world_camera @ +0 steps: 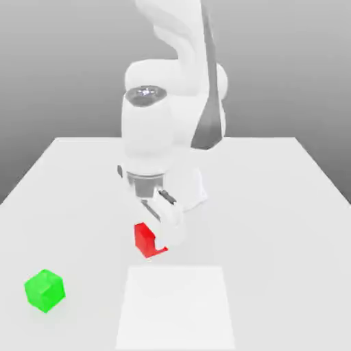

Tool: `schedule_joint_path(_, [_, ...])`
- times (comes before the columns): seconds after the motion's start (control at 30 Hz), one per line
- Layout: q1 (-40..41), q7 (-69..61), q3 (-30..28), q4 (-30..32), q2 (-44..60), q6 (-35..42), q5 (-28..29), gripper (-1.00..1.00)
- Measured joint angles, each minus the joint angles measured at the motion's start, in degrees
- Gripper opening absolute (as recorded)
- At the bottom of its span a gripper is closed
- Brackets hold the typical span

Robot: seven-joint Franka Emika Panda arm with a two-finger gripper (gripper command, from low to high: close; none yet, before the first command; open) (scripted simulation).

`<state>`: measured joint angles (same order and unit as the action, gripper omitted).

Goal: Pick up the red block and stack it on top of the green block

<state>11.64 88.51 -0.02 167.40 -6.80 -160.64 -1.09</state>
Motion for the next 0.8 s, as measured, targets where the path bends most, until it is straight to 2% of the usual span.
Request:
schedule_joint_path(0.23, [4.73,-16.7,-5.71,-9.29,4.51,4.88,-0.15,-1.0])
schedule_joint_path(0.5, [12.41,-35.92,-8.87,-20.05,9.78,10.37,-0.23,-1.0])
schedule_joint_path(0.67, [13.76,-40.47,-7.55,-21.87,18.52,3.52,-3.01,-1.0])
schedule_joint_path(0.7, [14.04,-40.89,-7.18,-21.97,20.14,2.02,-3.55,1.0])
schedule_joint_path(0.8, [14.04,-40.89,-7.18,-21.97,20.13,2.02,-3.55,1.0])
